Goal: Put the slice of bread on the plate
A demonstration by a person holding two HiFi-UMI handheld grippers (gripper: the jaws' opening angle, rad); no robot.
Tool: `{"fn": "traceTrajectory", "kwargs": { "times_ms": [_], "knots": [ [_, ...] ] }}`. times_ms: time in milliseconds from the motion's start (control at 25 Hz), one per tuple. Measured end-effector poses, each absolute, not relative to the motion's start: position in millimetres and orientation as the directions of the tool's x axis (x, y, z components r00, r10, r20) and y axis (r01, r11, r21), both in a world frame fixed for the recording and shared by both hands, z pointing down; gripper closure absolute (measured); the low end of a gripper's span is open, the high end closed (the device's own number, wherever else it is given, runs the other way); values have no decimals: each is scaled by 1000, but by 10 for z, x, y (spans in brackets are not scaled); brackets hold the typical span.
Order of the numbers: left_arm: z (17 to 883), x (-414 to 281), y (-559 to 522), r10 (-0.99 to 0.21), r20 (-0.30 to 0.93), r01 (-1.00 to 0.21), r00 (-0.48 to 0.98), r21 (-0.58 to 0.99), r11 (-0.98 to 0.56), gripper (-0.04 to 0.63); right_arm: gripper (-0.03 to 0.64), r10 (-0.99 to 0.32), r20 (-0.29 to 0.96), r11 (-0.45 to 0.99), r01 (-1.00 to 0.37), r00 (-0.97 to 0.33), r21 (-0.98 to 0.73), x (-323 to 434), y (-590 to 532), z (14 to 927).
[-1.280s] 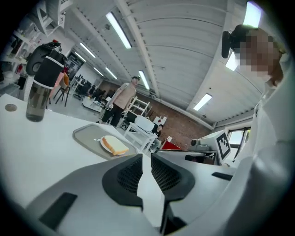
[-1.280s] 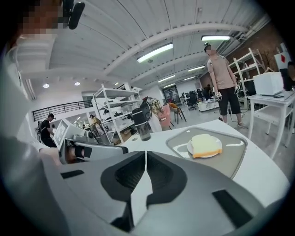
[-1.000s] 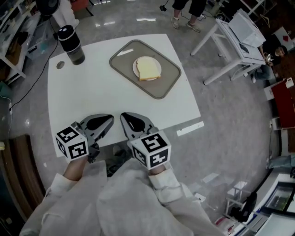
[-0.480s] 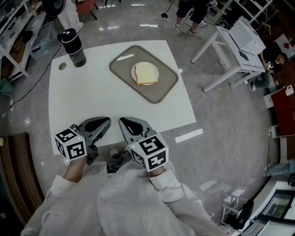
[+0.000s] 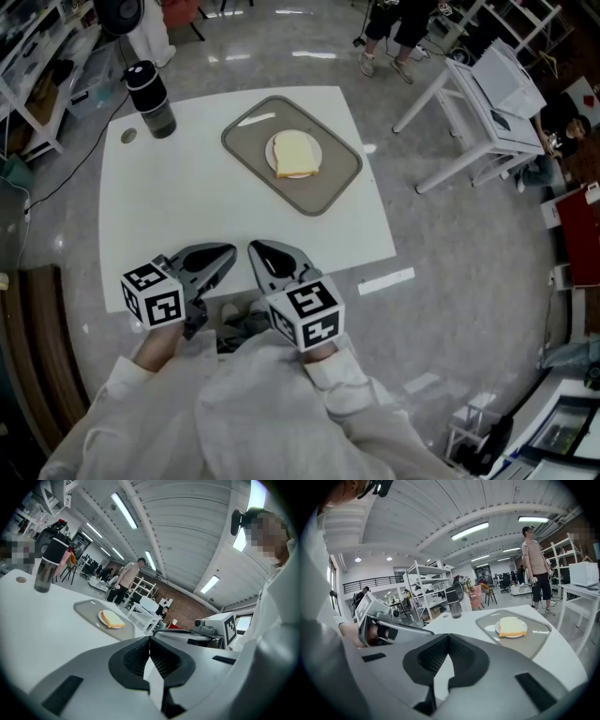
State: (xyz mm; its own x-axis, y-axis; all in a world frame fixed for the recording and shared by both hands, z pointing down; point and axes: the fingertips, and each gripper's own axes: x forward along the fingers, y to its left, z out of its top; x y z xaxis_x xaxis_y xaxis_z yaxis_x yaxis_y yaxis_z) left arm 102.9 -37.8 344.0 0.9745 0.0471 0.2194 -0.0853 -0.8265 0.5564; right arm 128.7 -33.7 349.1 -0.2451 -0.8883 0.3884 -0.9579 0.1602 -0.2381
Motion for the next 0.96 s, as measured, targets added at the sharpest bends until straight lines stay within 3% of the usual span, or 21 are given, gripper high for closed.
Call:
{"fn": "traceTrajectory", "kwargs": {
  "times_ms": [960],
  "knots": [
    [3457, 977, -374, 44, 204, -88, 978, 595, -799, 586, 603, -894, 395, 158, -973, -212, -166, 1418, -295, 3423]
  ]
}}
